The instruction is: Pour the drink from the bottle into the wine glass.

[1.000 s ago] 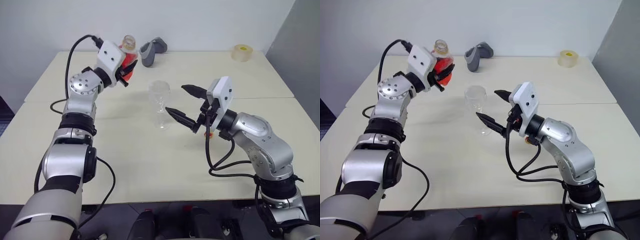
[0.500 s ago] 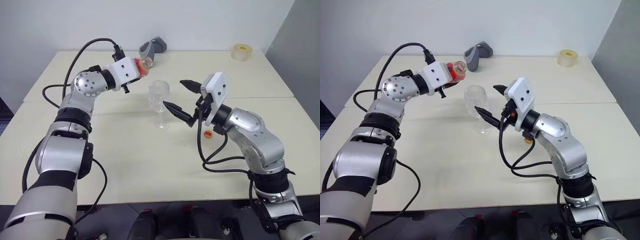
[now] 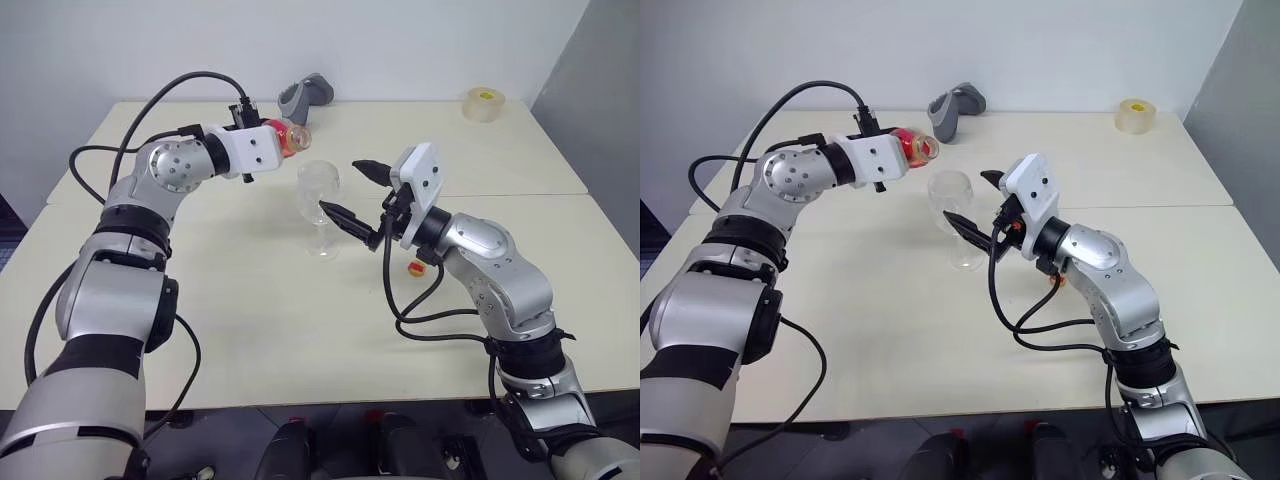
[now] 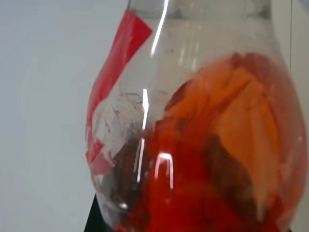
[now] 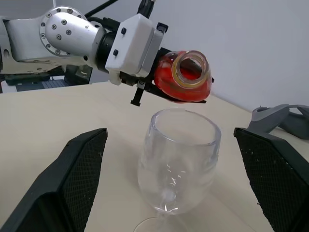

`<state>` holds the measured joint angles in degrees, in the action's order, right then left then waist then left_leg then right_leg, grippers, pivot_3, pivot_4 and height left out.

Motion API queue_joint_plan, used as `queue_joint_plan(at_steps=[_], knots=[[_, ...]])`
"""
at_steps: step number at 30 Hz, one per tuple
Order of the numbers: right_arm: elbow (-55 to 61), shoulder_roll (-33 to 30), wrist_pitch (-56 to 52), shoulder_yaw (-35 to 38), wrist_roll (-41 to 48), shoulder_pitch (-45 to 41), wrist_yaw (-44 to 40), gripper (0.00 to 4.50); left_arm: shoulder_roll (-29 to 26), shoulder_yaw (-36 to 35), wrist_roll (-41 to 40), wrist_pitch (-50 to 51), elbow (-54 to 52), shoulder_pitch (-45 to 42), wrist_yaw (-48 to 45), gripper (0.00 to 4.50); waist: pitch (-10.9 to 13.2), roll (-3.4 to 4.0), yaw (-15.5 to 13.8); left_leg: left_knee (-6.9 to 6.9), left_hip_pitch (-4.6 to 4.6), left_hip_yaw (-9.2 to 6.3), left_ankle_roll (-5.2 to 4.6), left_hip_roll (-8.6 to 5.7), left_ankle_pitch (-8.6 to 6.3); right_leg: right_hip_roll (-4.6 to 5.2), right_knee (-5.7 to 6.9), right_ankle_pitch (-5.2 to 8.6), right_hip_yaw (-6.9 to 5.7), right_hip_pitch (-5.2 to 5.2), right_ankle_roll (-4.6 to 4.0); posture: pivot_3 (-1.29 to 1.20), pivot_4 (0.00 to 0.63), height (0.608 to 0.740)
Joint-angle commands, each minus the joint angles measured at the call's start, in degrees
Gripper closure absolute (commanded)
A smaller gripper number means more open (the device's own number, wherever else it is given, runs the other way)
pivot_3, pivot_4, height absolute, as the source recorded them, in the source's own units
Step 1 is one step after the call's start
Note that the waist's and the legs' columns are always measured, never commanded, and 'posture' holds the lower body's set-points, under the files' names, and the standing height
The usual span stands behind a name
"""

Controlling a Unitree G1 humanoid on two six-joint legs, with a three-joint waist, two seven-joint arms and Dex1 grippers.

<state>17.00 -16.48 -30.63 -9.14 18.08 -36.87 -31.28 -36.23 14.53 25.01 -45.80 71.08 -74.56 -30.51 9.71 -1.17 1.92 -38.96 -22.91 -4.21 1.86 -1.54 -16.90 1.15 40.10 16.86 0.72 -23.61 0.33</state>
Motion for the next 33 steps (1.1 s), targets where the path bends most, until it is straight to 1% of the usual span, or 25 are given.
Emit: queue_joint_plan(at_steps=[1, 21, 33], knots=[[0.93, 0.30, 1.57, 0.50, -0.15, -1.69, -0.28, 0.00, -1.47, 0.60, 1.12, -1.78, -0.30, -3.13, 2.63, 3.34, 0.00, 0.00, 0.01, 0.00, 0.00, 0.00, 0.00, 0.00, 0.00, 0.00, 0.00, 0.00, 0.00, 0.00, 0.00, 0.00, 0.150, 0.740], [0.42, 0.64, 2.10, 0.09, -1.23, -1.82, -1.17, 0.00, -4.14, 6.89, 10.17, -7.18, 0.36, -6.82, 12.02, 3.34, 0.00, 0.00, 0.02, 0.00, -0.01, 0.03, 0.00, -0.01, 0.00, 0.00, 0.04, 0.00, -0.01, -0.04, 0.00, 0.00, 0.150, 0.740], [0.01, 0.97, 2.54, 0.12, -1.35, -1.93, -1.49, 0.00, -5.09, 8.46, 12.68, -7.93, 0.67, -7.61, 14.95, 3.34, 0.00, 0.00, 0.04, 0.00, -0.01, 0.08, 0.00, -0.01, 0.00, 0.00, 0.10, 0.00, 0.00, -0.09, 0.00, 0.00, 0.150, 0.740]])
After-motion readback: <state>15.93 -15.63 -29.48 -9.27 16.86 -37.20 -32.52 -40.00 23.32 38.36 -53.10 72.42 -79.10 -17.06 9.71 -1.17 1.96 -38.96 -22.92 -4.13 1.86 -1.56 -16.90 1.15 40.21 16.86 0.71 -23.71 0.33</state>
